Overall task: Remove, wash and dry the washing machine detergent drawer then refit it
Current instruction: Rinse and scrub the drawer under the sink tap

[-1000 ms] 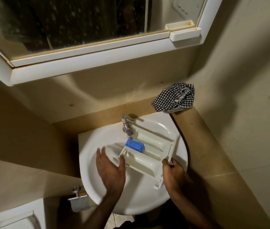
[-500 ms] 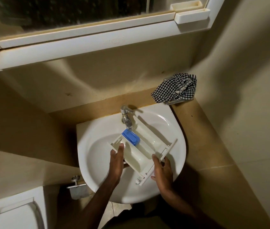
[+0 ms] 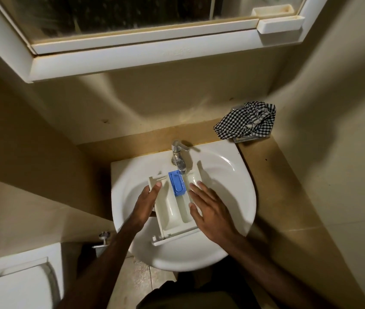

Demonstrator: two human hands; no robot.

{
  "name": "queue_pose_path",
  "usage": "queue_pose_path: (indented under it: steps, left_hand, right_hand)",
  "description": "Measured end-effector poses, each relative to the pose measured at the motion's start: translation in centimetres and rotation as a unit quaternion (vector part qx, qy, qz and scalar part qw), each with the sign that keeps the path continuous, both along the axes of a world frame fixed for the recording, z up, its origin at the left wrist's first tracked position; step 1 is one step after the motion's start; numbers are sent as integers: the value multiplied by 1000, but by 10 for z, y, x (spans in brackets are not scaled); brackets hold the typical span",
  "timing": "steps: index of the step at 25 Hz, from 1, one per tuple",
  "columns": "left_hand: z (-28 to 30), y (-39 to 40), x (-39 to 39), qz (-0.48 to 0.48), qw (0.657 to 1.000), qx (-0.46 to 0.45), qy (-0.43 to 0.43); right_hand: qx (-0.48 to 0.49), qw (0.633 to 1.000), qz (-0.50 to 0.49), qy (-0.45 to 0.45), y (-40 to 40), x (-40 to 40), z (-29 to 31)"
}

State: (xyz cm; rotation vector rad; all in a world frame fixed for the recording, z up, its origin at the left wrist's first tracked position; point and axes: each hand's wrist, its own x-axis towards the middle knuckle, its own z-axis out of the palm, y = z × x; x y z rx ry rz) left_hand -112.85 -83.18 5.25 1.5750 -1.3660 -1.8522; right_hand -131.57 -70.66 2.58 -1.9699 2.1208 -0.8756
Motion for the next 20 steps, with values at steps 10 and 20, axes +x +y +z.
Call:
queue_pose_path:
  steps: [10,20]
  left_hand:
    - [9,9,-4,14,1000,11,-4]
    - [-3,3,-3,7,1000,19,-18]
  right_hand:
    - [188,980,62,21,-16,12,-7]
    - [279,960,23,-2,1,32,20]
